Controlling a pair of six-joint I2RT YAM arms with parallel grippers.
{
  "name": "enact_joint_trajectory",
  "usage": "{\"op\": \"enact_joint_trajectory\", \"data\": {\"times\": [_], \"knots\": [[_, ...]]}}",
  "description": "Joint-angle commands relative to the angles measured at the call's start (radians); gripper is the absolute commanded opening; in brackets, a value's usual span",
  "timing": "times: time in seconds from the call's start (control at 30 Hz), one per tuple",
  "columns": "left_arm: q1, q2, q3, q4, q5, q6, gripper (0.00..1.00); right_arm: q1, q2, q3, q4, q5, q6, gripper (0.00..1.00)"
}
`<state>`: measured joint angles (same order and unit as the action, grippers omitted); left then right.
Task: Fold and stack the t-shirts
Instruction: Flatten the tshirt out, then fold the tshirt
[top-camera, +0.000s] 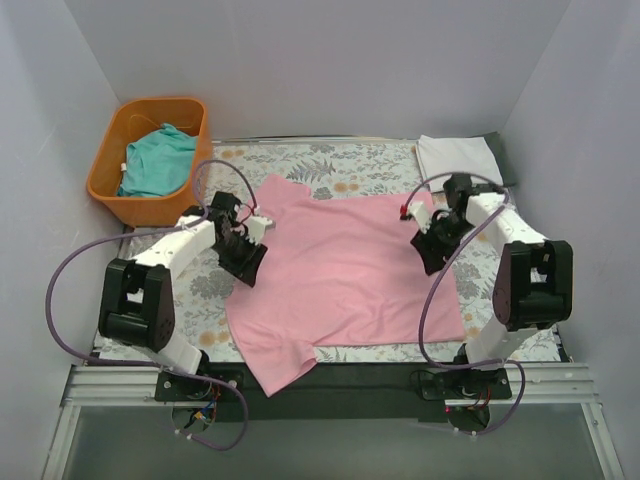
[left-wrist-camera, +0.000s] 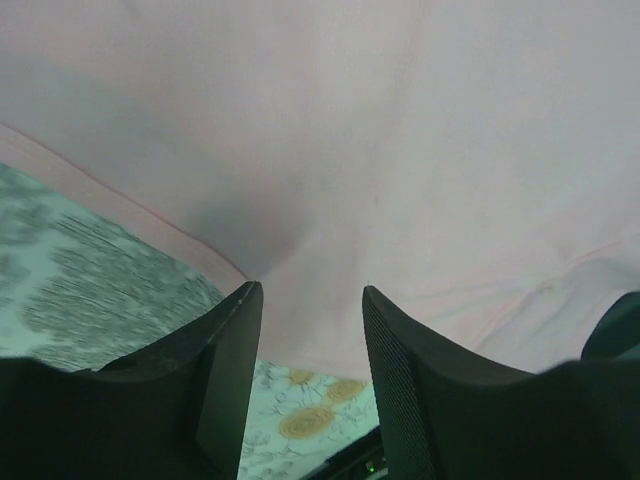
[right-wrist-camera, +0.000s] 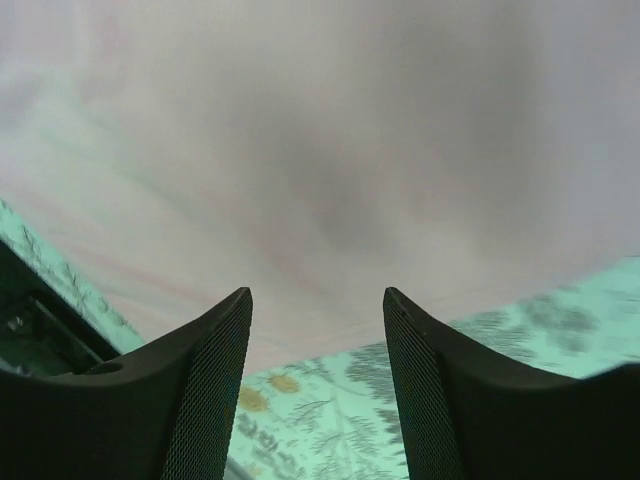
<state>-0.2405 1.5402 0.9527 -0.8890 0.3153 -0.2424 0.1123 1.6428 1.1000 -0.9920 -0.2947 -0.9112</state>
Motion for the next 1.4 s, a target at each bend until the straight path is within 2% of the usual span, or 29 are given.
{"op": "enact_joint_trajectory", "data": {"times": [0.0,0.03,0.1,0.17,0.2,0.3,0.47,0.6,0.9,1.13,1.23,1.37], "knots": [[0.058,0.055,0.265,0.012,0.088,-0.011,0.44,-0.074,0.049,0.283,0.015,-0.159,0.079,0.53],[0.075,0.133,0.334,0.012,0.129,-0.017,0.45,-0.083,0.122,0.341,0.036,-0.167,0.107,0.52],[0.113,0.208,0.49,0.024,0.154,-0.061,0.57,-0.092,0.199,0.503,0.104,-0.124,0.23,0.47],[0.133,0.309,0.582,0.025,0.178,-0.095,0.58,-0.092,0.319,0.668,0.16,-0.1,0.335,0.44],[0.144,0.34,0.659,0.039,0.176,-0.112,0.6,-0.092,0.36,0.725,0.176,-0.072,0.368,0.4],[0.159,0.417,0.751,0.082,0.139,-0.181,0.6,-0.086,0.495,0.857,0.22,-0.028,0.443,0.31],[0.178,0.465,0.785,0.116,0.084,-0.216,0.6,-0.077,0.644,0.942,0.282,0.032,0.471,0.3],[0.179,0.442,0.736,0.122,0.059,-0.207,0.6,-0.079,0.739,1.026,0.319,0.098,0.476,0.38],[0.181,0.46,0.707,0.157,0.034,-0.196,0.6,-0.102,0.718,0.957,0.383,0.1,0.474,0.41],[0.181,0.557,0.816,0.145,0.015,-0.21,0.6,-0.103,0.707,0.87,0.382,0.077,0.46,0.36],[0.181,0.612,0.871,0.145,-0.013,-0.222,0.6,-0.129,0.693,0.831,0.381,0.066,0.459,0.31],[0.181,0.67,0.935,0.144,-0.027,-0.256,0.6,-0.129,0.68,0.83,0.371,0.0,0.456,0.3]]}}
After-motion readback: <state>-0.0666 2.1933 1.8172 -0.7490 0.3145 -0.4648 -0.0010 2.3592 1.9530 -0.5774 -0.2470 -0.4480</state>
